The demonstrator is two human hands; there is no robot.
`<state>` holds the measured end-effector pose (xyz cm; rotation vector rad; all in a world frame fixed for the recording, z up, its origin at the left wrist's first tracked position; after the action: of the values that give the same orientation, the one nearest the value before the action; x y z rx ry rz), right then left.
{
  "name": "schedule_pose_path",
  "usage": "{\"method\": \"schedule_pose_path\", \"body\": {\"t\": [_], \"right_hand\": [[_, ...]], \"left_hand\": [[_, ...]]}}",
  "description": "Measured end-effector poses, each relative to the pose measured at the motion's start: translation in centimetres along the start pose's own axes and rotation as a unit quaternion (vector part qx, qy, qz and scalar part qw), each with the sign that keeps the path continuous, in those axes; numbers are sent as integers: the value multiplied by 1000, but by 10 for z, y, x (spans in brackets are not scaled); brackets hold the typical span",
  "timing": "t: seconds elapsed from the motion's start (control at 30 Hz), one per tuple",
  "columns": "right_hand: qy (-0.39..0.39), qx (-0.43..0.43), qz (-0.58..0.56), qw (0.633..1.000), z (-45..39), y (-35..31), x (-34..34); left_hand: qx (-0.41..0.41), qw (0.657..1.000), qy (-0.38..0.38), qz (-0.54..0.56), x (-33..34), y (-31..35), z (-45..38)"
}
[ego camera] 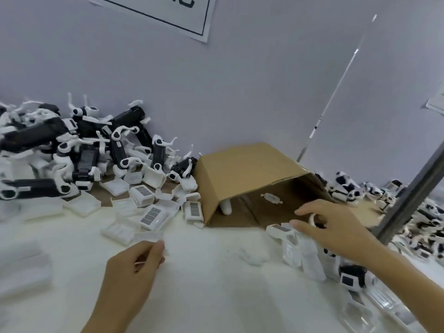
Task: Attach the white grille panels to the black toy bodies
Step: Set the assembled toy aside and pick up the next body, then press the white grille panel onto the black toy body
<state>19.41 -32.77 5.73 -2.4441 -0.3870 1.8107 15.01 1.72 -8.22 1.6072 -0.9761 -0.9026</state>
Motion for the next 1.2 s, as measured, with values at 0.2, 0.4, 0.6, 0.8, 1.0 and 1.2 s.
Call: {"method": "schedule_pose_path", "body": {"t": [0.2,0.4,0.6,0.8,1.0,1.2], "right_hand": [[-1,-168,-144,975,-40,-135,79],[54,-125,-225,965,-136,-227,131],[-75,-66,-3,995,-213,-223,189],[54,-71,-186,978,-219,-203,161],[-5,-25,-537,843,-145,-199,93],[-174,129,-746,630,-48,-185,72]], "left_hand": [[-23,1000,15,-12,-7,-3,-2],[-34,999,8,-15,-12,-3,-6],[-31,999,-16,-20,-13,-6,-6],[-35,999,-5,8,-15,-12,-9],[-85,979,44,178,-25,-12,-13],[-64,962,38,264,-28,-4,-15]]}}
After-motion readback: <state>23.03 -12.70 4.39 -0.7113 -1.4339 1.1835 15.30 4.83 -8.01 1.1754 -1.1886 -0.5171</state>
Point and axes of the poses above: each hand's wrist, its own z-axis away from the middle knuckle, its own x-axis out of the palm, y = z × x, the point moved 6 cm from there along -z, towards the middle knuckle, and after that the axes turned 4 degrees about y, right-handed, at the moved point
